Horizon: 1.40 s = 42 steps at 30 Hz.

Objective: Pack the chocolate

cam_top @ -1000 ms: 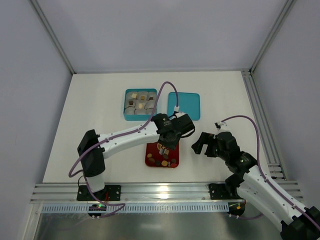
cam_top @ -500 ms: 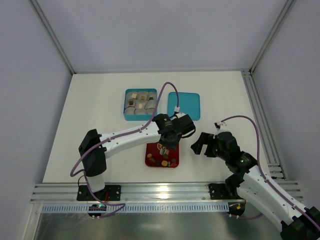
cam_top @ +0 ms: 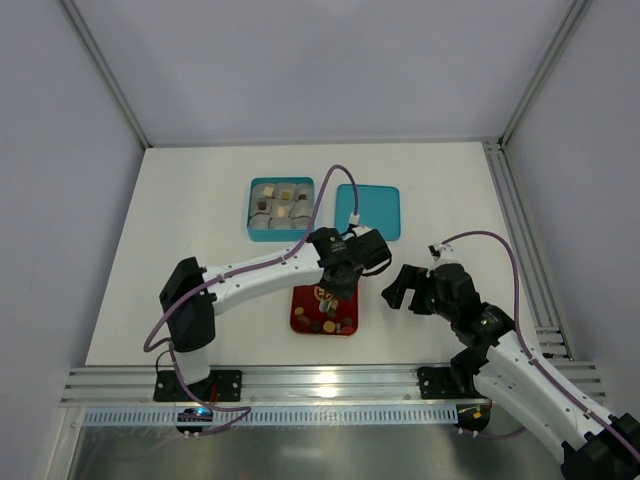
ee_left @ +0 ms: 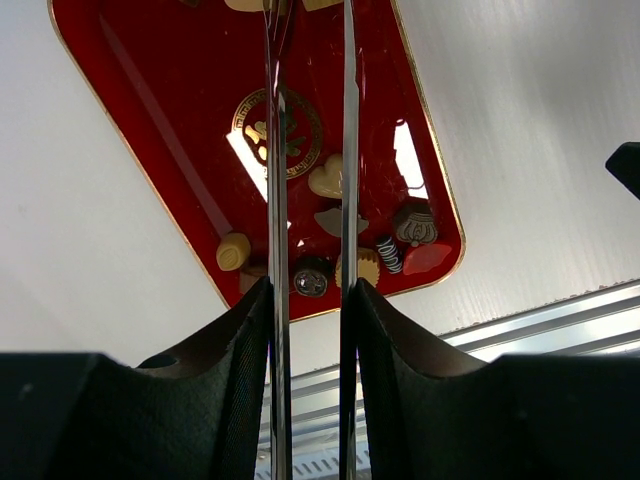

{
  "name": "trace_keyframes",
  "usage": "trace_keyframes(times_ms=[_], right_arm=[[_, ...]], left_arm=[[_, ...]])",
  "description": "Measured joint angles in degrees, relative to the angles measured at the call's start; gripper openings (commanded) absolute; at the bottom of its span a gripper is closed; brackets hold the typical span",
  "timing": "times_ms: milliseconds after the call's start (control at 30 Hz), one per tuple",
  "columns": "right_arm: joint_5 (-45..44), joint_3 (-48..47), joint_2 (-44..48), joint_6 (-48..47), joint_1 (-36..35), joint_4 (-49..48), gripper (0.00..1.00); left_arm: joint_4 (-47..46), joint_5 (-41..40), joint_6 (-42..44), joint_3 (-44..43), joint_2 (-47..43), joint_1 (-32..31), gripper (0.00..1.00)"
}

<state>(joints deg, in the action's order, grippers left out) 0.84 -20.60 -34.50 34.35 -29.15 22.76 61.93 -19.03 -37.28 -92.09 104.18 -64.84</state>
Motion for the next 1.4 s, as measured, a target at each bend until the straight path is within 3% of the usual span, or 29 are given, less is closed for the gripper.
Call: trace_keyframes(times_ms=[1400], right_arm=[[0.0, 0.0, 0.0, -0.1, 0.0, 0.0, 1.0]], left_arm=[[1.3, 0.5, 1.2, 0.1, -1.2, 0.1, 0.31]])
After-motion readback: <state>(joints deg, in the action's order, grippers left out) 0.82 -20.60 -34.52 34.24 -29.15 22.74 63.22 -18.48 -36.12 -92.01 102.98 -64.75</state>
